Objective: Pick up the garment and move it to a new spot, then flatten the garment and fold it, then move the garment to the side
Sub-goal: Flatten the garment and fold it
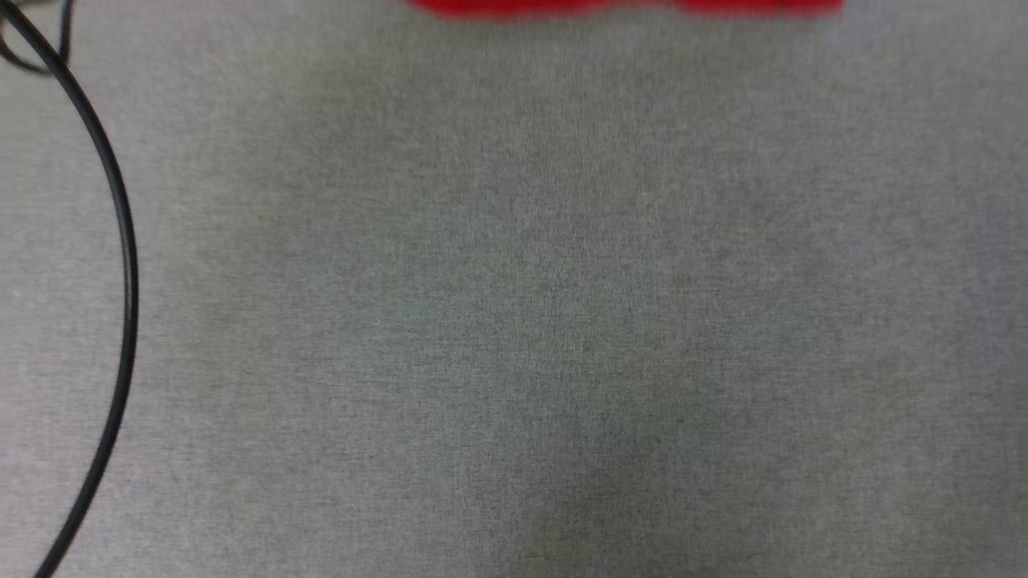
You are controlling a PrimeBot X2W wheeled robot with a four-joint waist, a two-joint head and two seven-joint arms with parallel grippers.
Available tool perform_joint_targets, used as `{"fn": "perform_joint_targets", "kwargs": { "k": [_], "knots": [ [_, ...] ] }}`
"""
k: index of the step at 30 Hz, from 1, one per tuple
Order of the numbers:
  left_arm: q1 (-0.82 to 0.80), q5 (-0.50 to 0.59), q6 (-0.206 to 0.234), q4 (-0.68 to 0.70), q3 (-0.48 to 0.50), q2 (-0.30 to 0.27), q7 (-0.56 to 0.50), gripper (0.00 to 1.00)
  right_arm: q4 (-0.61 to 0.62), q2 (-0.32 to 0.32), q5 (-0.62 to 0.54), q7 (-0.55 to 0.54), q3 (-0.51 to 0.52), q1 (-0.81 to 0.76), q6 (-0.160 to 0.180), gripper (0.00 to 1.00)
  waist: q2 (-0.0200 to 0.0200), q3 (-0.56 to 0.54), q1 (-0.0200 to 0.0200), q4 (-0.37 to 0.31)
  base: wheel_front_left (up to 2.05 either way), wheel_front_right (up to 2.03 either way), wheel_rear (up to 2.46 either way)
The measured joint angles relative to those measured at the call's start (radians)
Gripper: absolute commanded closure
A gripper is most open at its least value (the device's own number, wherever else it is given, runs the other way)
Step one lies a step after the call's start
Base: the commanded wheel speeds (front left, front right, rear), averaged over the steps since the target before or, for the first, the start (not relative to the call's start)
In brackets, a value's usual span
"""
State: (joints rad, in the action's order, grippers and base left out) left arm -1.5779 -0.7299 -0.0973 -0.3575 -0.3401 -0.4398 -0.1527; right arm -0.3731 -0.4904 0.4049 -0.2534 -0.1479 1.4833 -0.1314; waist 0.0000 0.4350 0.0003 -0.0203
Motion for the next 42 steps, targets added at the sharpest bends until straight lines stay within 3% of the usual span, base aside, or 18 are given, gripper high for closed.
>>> {"fn": "perform_joint_targets", "kwargs": {
  "k": [7,16,29,42],
  "knots": [
    [-0.096,0.023,-0.016,-0.117,-0.014,0.010,0.065,1.00,-0.156,0.032,-0.029,0.082,-0.040,0.142,0.000,1.00,0.0000,0.093,0.0000,-0.005,0.00,0.00,0.00],
    [-0.009,0.016,-0.026,-0.190,-0.056,-0.002,0.158,1.00,-0.282,0.044,0.005,0.213,-0.146,0.095,0.000,1.00,0.0000,0.098,-0.0002,-0.001,0.00,0.00,0.00],
    [0.426,-0.036,-0.013,-0.115,-0.071,-0.078,0.266,1.00,-0.266,-0.005,0.114,0.338,-0.340,-0.246,0.000,1.00,0.0000,-0.037,-0.0003,-0.009,0.00,0.00,0.00],
    [1.084,-0.139,0.134,0.132,-0.049,-0.118,0.328,1.00,-0.109,-0.052,0.187,0.366,-0.342,-0.816,0.000,1.00,0.0000,-0.239,-0.0006,-0.004,0.00,0.00,0.00]
  ]
}}
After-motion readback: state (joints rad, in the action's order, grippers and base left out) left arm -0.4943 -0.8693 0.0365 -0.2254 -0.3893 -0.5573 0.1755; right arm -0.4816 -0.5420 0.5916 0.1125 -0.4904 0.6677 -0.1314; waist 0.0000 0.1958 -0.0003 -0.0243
